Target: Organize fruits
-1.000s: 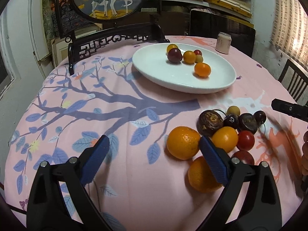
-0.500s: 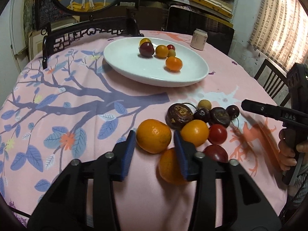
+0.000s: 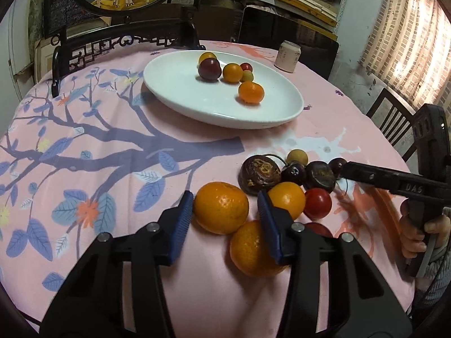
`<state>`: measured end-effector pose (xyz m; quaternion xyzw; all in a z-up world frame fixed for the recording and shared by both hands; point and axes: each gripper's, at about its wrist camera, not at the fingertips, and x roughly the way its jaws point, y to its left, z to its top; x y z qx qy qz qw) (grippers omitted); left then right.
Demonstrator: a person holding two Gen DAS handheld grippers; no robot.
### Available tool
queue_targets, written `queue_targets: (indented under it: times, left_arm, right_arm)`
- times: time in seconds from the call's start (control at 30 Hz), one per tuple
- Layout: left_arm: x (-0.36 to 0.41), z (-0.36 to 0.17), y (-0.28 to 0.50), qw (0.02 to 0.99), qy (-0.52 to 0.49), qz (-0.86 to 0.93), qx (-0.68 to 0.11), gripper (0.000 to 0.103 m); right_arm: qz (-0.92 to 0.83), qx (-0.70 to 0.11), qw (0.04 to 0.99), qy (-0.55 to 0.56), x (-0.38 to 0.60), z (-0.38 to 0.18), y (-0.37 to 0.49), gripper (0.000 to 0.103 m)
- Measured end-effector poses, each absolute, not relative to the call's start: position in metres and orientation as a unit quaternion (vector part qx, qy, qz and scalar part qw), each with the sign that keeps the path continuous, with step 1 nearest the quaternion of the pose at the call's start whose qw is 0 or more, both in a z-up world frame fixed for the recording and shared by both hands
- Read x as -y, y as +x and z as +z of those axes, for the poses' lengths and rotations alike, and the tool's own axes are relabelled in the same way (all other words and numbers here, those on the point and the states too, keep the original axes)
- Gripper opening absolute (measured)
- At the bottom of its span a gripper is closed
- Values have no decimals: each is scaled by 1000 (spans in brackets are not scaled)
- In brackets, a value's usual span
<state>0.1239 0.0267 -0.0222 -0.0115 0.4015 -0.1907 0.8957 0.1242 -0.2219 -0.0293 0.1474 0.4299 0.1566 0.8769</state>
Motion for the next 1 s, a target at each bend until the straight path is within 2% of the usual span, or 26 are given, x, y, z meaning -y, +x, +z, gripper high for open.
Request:
queue_targets:
  times: [0.03,0.13,0.2,0.3,0.37,0.77,1.0]
  left_arm:
    - [-25,-23,126,895,-10,-191,-402,52]
    - [-23,-24,128,894,-7,-194,-404,52]
    - [-23,-23,127,892,-8,-200,-405,51]
    - [-24,-22,122,893,-4,-202,-402,49]
    - [-24,-20,119,897,0,-194,-398,41]
    - [-24,-1,117,913,15,-173,-369,40]
    - [-4,34,172,926,31,-147,-345,41]
  right_arm:
    - [155,-430,878,141,220,-30,124,51]
    - [153,-427,882,130,217,-30,124,45]
    - [161,-429,879,136,219,-31,125,31]
    - [162,-427,880,130,217,-30,124,31]
    - [164,-424,881,130,216,-29,123,31]
    - [159,-393,890,166,231,-14,123,31]
    - [168,-364,903,152,215,27,166,31]
